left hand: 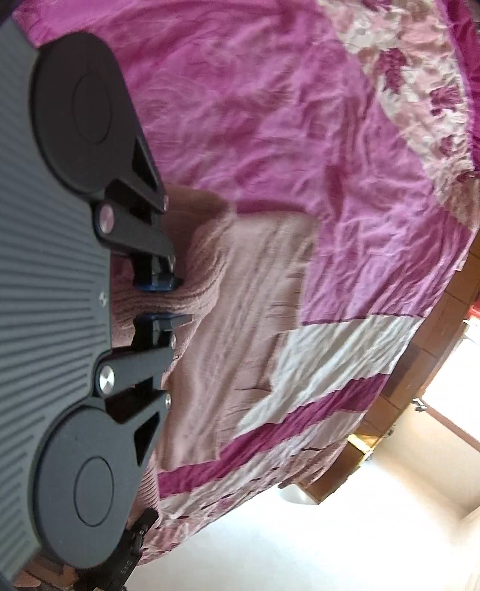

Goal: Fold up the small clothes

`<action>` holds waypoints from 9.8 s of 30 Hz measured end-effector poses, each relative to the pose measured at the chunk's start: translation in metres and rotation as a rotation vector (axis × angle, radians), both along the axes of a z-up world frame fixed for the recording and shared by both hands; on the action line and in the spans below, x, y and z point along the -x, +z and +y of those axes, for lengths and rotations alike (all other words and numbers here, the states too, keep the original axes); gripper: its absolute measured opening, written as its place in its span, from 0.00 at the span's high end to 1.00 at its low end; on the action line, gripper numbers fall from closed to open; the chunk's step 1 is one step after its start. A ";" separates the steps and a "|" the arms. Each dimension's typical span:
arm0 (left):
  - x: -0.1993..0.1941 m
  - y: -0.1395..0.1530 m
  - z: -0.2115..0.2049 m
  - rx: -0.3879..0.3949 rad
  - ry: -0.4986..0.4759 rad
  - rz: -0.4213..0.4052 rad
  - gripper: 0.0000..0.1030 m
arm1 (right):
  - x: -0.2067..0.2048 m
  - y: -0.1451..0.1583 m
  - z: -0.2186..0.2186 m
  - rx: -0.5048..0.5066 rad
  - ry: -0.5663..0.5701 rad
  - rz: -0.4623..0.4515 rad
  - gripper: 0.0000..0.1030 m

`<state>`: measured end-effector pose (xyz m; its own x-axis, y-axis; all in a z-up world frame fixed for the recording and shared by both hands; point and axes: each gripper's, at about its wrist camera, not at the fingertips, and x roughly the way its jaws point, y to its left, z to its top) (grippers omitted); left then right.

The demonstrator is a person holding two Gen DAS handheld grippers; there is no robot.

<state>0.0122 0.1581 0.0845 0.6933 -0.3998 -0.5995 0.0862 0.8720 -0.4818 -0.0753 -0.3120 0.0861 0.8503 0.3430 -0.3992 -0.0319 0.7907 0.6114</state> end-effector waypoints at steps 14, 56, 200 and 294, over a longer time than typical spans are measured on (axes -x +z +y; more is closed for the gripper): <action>-0.031 0.051 -0.012 -0.022 0.077 -0.155 0.88 | -0.027 0.061 0.004 0.011 -0.120 -0.149 0.87; -0.197 -0.049 -0.034 -0.177 0.045 0.078 0.57 | -0.224 -0.071 0.006 0.251 -0.218 0.116 0.71; -0.057 -0.062 -0.062 -0.357 0.037 0.226 0.32 | -0.103 -0.096 -0.029 -0.141 -0.236 0.181 0.32; -0.051 0.003 0.050 -0.376 0.236 0.098 0.29 | -0.189 -0.024 0.319 0.381 0.417 0.017 0.71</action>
<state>0.0632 0.2083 0.0879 0.6721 0.0203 -0.7402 -0.1661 0.9783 -0.1239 0.1132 0.0066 0.0624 0.6659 0.4778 -0.5730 -0.3818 0.8781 0.2885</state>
